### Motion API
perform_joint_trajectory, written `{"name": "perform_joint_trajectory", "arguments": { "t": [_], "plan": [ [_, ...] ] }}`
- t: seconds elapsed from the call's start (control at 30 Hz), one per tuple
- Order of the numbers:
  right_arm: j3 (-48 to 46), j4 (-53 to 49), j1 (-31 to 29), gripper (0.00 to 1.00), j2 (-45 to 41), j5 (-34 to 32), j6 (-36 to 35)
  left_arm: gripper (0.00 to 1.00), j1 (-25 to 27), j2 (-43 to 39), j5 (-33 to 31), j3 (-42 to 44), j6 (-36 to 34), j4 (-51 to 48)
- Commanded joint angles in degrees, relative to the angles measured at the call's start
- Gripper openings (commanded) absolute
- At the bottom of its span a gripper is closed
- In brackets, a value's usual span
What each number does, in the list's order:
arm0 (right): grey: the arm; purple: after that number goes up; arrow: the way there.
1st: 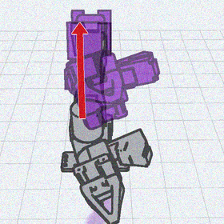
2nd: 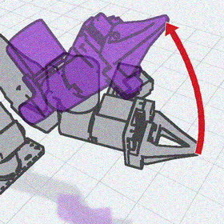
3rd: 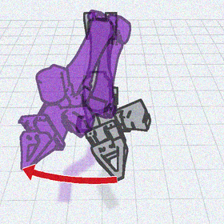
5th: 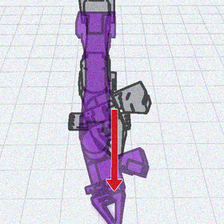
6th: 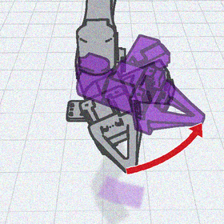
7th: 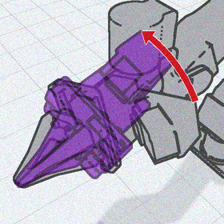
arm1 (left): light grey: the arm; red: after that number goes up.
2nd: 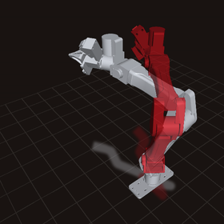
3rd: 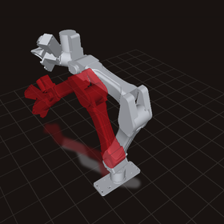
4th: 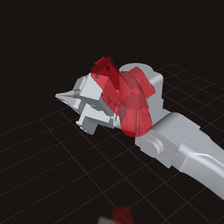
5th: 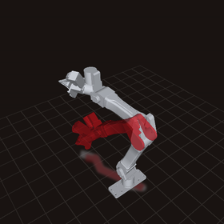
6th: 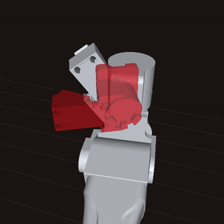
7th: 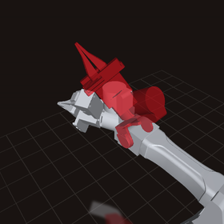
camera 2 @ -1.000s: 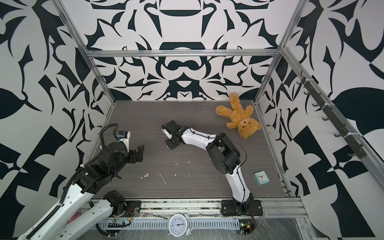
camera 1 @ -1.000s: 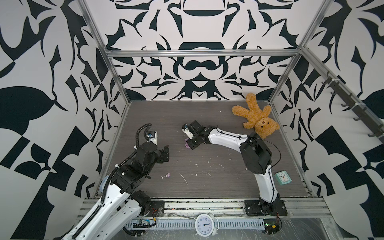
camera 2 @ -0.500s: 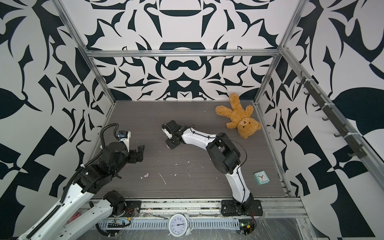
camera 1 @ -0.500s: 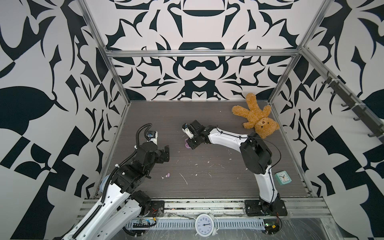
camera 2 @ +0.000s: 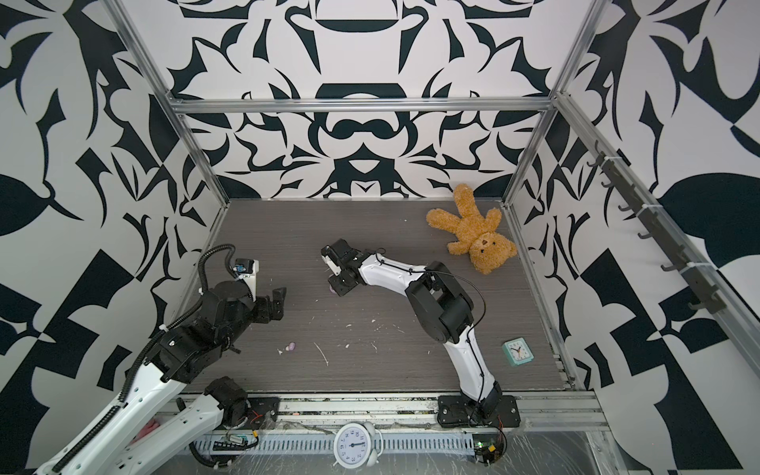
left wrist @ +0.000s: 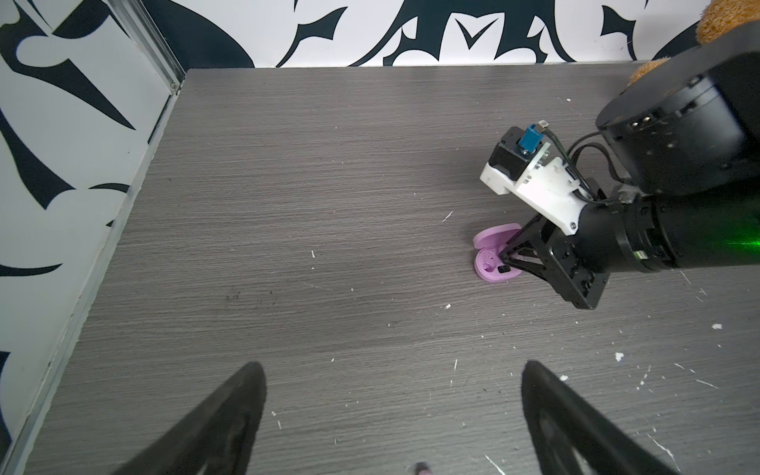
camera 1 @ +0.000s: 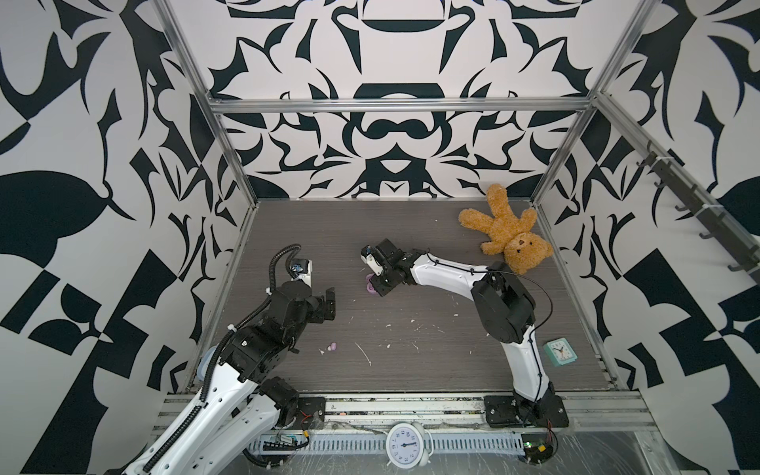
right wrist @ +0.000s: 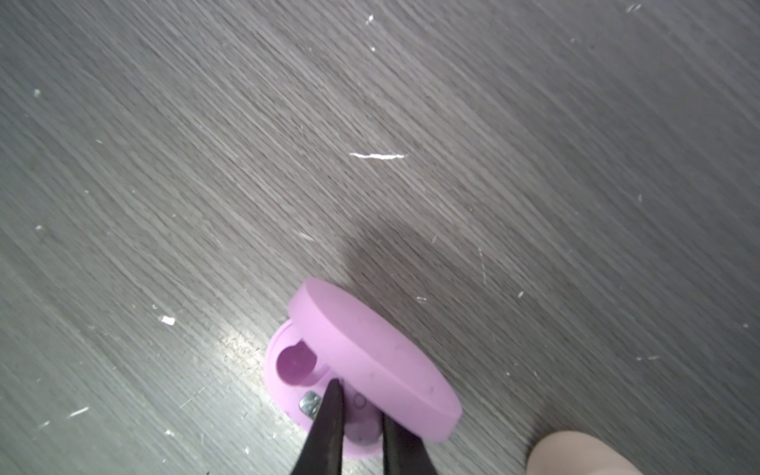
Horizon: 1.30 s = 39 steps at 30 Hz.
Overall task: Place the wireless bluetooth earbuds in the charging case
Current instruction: 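Press the earbud into a slot of the lilac case, then open the right gripper and move it to the second lilac earbud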
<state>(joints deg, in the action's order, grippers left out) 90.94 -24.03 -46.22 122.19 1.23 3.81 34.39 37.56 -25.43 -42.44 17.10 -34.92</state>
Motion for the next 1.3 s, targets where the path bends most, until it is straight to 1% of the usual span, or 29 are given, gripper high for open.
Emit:
{"name": "perform_joint_trajectory", "arguments": {
  "t": [0.0, 0.4, 0.8, 1.07, 1.17, 1.27],
  "plan": [
    [0.6, -0.6, 0.1, 0.15, -0.5, -1.1, -0.4, 0.99, -0.2, -0.5, 0.6, 1.2, 0.3, 0.7],
    [-1.1, 0.1, 0.1, 0.21, -1.4, -1.9, 0.2, 0.99, -0.2, -0.6, 0.6, 1.2, 0.3, 0.7],
    [-2.2, -0.4, 0.1, 0.30, -3.7, -2.7, 1.3, 0.99, -0.2, -0.6, 0.6, 1.2, 0.2, 0.7],
    [-3.5, -0.6, 0.1, 0.40, -6.5, -0.8, 4.4, 0.99, -0.2, -0.7, 0.6, 1.2, 0.2, 0.6],
    [-4.2, -0.3, 0.1, 0.41, -7.9, 0.2, 5.9, 0.99, -0.2, -0.7, 0.6, 1.2, 0.1, 0.7],
    [-5.0, -0.9, 0.1, 0.43, -9.8, 0.7, 9.5, 0.99, -0.2, -0.8, 0.4, 1.2, 0.1, 0.6]
  ]
}}
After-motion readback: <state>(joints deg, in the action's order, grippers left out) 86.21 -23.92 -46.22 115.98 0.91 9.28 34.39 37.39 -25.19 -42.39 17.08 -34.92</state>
